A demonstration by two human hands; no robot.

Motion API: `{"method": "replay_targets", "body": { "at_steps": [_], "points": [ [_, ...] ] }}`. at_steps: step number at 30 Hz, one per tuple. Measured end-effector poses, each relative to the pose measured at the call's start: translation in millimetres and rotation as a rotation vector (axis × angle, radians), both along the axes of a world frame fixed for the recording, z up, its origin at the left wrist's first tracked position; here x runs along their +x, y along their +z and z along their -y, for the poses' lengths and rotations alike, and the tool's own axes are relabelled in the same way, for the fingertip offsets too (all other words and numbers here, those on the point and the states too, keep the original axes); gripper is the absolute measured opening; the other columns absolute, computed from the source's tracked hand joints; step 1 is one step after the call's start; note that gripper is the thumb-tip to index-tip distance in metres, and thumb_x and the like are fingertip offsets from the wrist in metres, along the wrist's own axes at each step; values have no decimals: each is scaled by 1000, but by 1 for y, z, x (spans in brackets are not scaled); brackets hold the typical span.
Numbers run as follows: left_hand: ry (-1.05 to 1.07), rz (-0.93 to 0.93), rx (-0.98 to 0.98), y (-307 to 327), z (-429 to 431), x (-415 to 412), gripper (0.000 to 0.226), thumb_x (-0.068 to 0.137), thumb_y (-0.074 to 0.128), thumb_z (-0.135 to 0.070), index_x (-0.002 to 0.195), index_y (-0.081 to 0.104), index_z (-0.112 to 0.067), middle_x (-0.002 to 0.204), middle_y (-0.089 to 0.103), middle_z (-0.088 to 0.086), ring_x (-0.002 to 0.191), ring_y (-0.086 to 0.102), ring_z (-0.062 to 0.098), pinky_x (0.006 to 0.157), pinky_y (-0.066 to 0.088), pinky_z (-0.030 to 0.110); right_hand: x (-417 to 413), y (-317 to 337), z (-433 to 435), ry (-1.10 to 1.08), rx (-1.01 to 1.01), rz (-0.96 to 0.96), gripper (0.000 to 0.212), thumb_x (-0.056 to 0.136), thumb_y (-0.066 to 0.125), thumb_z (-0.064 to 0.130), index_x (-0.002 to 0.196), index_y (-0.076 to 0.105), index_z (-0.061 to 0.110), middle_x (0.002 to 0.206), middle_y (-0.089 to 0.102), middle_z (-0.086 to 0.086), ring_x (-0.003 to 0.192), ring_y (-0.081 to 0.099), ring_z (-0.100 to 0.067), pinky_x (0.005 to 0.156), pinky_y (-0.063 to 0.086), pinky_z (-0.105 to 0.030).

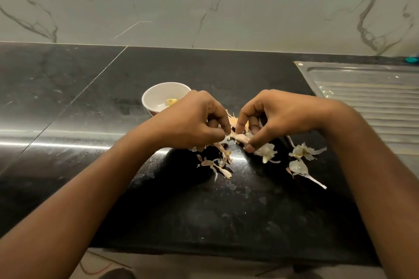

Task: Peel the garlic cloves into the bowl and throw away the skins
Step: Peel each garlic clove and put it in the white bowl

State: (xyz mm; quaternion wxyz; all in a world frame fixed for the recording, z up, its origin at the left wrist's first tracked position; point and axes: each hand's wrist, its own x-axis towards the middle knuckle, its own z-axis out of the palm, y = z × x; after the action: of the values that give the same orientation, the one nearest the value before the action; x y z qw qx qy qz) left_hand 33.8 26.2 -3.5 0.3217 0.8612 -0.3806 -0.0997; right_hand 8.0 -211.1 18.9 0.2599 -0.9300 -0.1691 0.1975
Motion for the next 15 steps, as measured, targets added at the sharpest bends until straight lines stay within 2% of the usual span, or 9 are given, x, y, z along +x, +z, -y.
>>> {"method": "replay_targets", "body": {
  "at_steps": [4, 7, 11, 15],
  "points": [
    [10, 36, -13, -2, 0, 1, 11, 94, 73, -12, 87, 81, -15, 59, 72, -6, 48, 67, 8, 52, 49, 16, 3, -3, 3, -11, 48, 16, 12, 84, 92, 31, 91, 83, 27, 72, 73, 3, 62, 60, -7, 64, 46, -29],
    [7, 45, -18, -2, -2, 2, 10, 92, 80, -17, 82, 79, -16, 58, 71, -3, 48, 66, 13, 50, 47, 18, 2, 0, 8, -4, 118, 16, 10, 87, 90, 29, 94, 85, 25, 69, 70, 3, 61, 57, -7, 61, 44, -25],
    [-22, 11, -47, 0, -2, 2, 11, 85, 89, -23, 87, 80, -19, 66, 74, -4, 51, 68, 10, 52, 45, 16, 1, 3, 13, 8, 233, 50, 9, 90, 85, 29, 95, 86, 23, 73, 73, 2, 63, 58, -5, 60, 43, -14],
    [-4, 27, -95, -1, 0, 0, 19, 82, 89, -39, 88, 82, -23, 69, 74, -12, 55, 67, 6, 51, 46, 17, -1, 3, 14, 29, 286, 110, 10, 92, 84, 28, 95, 87, 19, 72, 75, 1, 62, 58, -5, 59, 43, -14]
  ]
}}
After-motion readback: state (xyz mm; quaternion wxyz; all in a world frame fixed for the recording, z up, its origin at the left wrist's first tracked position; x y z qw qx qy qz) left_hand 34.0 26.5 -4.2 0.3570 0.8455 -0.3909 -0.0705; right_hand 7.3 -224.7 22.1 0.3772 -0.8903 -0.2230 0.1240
